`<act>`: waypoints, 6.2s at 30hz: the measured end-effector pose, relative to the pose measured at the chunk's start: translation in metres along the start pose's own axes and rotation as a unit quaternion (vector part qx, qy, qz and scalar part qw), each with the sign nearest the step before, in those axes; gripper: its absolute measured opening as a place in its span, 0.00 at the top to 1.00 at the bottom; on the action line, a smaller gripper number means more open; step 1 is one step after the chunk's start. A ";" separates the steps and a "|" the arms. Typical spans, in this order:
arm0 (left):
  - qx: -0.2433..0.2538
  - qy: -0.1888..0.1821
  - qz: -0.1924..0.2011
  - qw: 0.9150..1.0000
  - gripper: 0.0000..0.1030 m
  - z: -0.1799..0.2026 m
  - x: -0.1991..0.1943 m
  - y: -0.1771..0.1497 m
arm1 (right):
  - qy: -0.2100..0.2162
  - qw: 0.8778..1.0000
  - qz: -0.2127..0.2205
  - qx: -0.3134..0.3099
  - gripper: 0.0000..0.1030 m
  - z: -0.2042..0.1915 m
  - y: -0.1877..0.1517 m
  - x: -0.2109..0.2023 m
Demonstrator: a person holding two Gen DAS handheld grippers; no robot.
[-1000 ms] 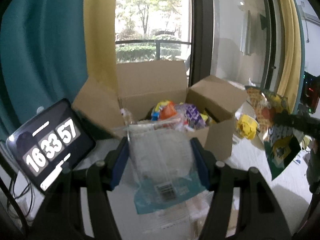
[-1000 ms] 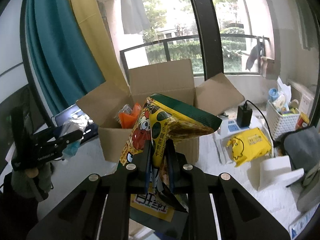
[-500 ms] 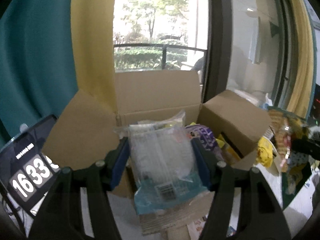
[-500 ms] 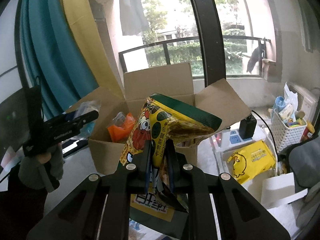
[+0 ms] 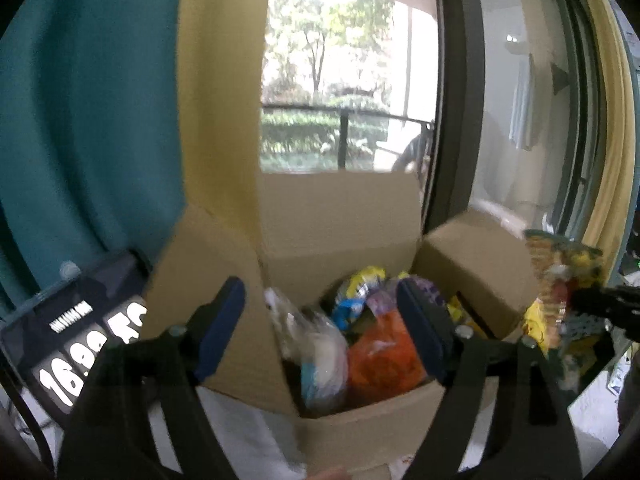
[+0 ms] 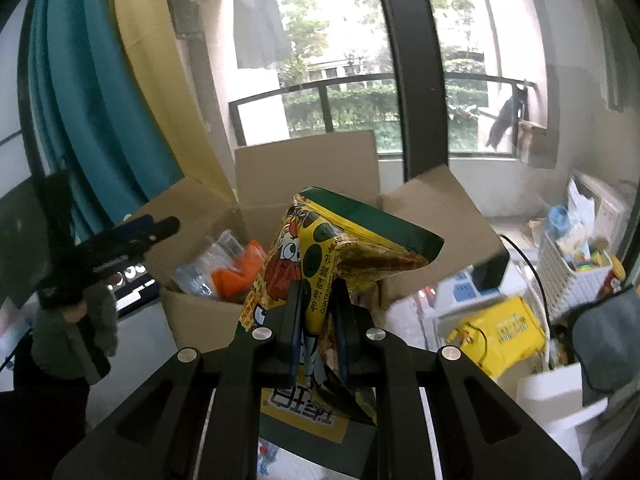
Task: Organize snacks
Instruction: 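Carry both packs over the box and open both grippers to drop them, then move both grippers back from the box toward the remaining snacks, then grasp the bread pack with the right gripper while the left reaches the white bread bag, then grasp the white orange-lettered bread bag with the left gripper while the right lifts its pack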
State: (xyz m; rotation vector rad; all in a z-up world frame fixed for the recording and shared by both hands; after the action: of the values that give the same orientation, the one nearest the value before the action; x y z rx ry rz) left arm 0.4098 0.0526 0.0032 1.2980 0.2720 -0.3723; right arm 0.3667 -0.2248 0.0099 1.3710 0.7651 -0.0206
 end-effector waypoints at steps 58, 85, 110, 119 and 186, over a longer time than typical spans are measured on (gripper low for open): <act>-0.024 -0.034 -0.034 0.999 0.21 0.033 -0.106 -0.040 | 0.006 0.999 -0.010 -0.039 0.33 -0.054 0.004 -0.025; -0.021 -0.049 -0.165 0.985 0.21 0.049 -0.128 -0.193 | 0.038 0.993 -0.105 0.030 0.33 -0.073 -0.169 -0.082; 0.001 -0.048 -0.243 0.969 0.09 0.064 -0.121 -0.254 | 0.123 0.975 -0.177 0.044 0.33 -0.107 -0.247 -0.068; 0.029 -0.053 -0.248 0.967 0.04 0.083 -0.110 -0.253 | 0.124 0.977 -0.162 0.063 0.58 -0.081 -0.247 -0.086; -0.141 -0.023 -0.320 0.937 0.01 -0.010 -0.142 -0.266 | 0.189 0.965 -0.173 -0.053 0.66 -0.169 -0.200 -0.050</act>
State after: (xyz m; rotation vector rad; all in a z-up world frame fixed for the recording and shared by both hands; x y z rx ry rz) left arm 0.1701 0.0192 -0.1767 0.8887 0.6876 -0.8812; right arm 0.1610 -0.1445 -0.1385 1.1372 1.3038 0.0088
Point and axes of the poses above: each gripper's, at about its wrist camera, not at the fingertips, and x roughly the way its jaws point, z to its right, y to its top, the point moved 4 cm from there along x, roughly the way its jaws point, and after that the axes turned 11 degrees about -x, right-handed, at the moved point
